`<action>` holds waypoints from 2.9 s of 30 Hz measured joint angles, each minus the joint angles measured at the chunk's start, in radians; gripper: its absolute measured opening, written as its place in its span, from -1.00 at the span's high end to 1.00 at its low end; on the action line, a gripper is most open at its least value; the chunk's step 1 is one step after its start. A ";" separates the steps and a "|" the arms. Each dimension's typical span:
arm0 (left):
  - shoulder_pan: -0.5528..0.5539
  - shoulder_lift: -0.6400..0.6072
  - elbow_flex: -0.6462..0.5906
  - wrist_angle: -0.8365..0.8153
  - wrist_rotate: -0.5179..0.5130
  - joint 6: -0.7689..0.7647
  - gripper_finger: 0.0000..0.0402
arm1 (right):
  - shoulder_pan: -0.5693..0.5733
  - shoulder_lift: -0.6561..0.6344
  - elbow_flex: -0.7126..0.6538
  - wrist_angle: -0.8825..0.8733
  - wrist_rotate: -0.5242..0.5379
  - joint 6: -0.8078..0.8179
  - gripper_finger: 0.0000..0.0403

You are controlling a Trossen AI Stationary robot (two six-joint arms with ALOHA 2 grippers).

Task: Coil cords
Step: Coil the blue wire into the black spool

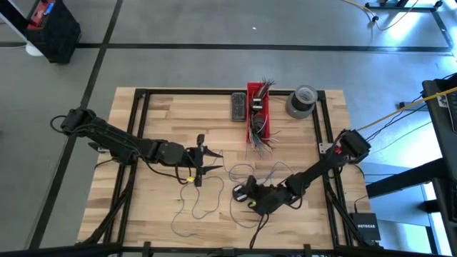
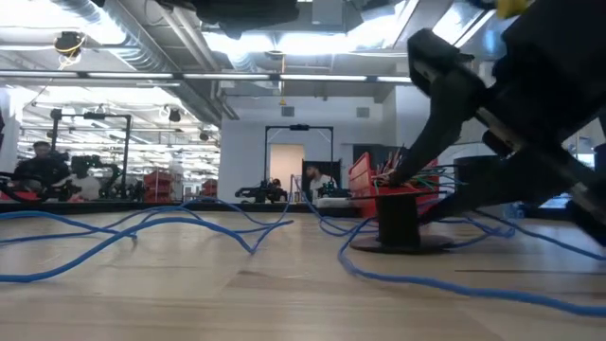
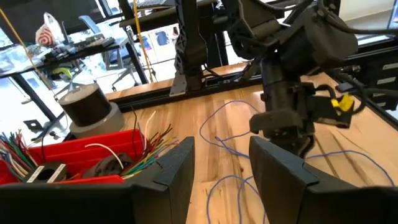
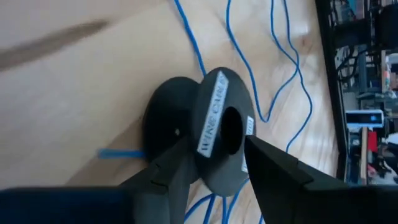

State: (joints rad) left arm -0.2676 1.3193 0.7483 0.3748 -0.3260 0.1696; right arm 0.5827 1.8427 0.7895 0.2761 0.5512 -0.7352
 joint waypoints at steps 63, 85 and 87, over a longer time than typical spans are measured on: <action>-0.044 0.084 0.000 0.000 0.008 0.099 0.94 | -0.126 -0.209 0.147 0.044 0.072 0.447 0.97; -0.079 0.018 0.000 0.274 -0.333 0.042 0.99 | 0.017 -0.243 0.220 -0.617 0.472 1.047 0.41; -0.057 0.027 0.000 0.314 -0.332 0.042 0.99 | 0.003 -0.213 0.181 -0.493 0.497 1.050 0.44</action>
State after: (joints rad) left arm -0.3247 1.3464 0.7483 0.6885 -0.6584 0.2120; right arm 0.5862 1.6292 0.9707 -0.2173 1.0484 0.3145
